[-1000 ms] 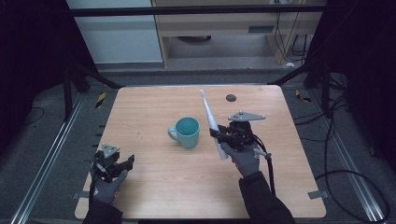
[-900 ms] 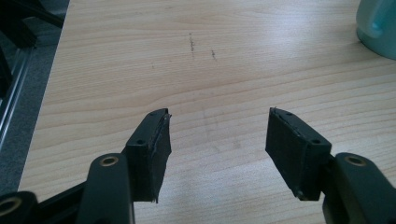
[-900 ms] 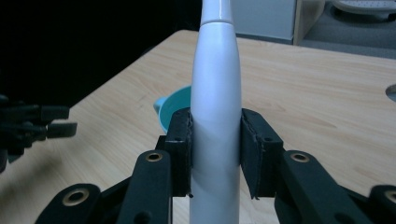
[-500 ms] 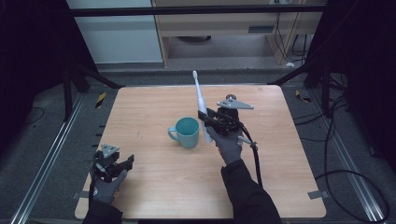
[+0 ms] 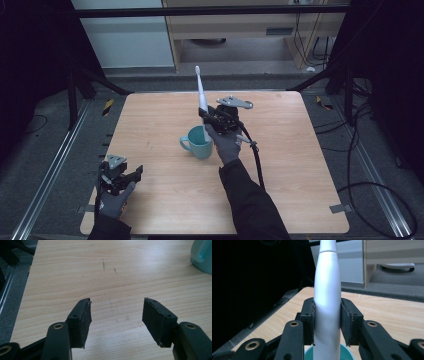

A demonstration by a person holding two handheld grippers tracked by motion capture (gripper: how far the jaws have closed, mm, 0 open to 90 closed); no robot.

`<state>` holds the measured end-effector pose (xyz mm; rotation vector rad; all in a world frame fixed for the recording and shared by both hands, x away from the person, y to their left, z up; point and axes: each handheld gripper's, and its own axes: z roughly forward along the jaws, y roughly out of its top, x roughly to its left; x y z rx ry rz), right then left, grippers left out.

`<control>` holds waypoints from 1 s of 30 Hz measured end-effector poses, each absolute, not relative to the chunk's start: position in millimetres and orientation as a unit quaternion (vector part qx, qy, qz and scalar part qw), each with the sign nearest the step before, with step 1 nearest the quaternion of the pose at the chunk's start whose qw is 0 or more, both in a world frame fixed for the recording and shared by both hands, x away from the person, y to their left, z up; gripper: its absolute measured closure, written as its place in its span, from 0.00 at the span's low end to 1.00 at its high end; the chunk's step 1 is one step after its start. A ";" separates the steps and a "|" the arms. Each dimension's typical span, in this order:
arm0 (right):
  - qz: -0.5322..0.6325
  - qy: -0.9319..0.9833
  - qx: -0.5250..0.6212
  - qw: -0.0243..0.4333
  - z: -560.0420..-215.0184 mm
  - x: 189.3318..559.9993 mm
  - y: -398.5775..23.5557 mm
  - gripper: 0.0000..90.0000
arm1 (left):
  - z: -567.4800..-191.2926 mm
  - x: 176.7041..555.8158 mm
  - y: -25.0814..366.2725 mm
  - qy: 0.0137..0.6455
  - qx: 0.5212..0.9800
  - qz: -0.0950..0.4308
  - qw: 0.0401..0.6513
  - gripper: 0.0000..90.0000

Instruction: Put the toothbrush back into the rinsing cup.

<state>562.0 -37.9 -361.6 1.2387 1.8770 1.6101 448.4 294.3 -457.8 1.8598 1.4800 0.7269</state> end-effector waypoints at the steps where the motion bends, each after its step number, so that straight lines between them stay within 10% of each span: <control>1: 0.574 0.664 0.441 0.188 -362.0 563.1 -36.4 0.74 | -457.8 448.4 294.4 0.564 0.708 0.277 0.323 0.44; 30: 0.518 0.689 0.462 0.209 -413.2 581.4 -9.3 0.74 | -457.8 448.4 294.3 0.563 0.708 0.276 0.323 0.44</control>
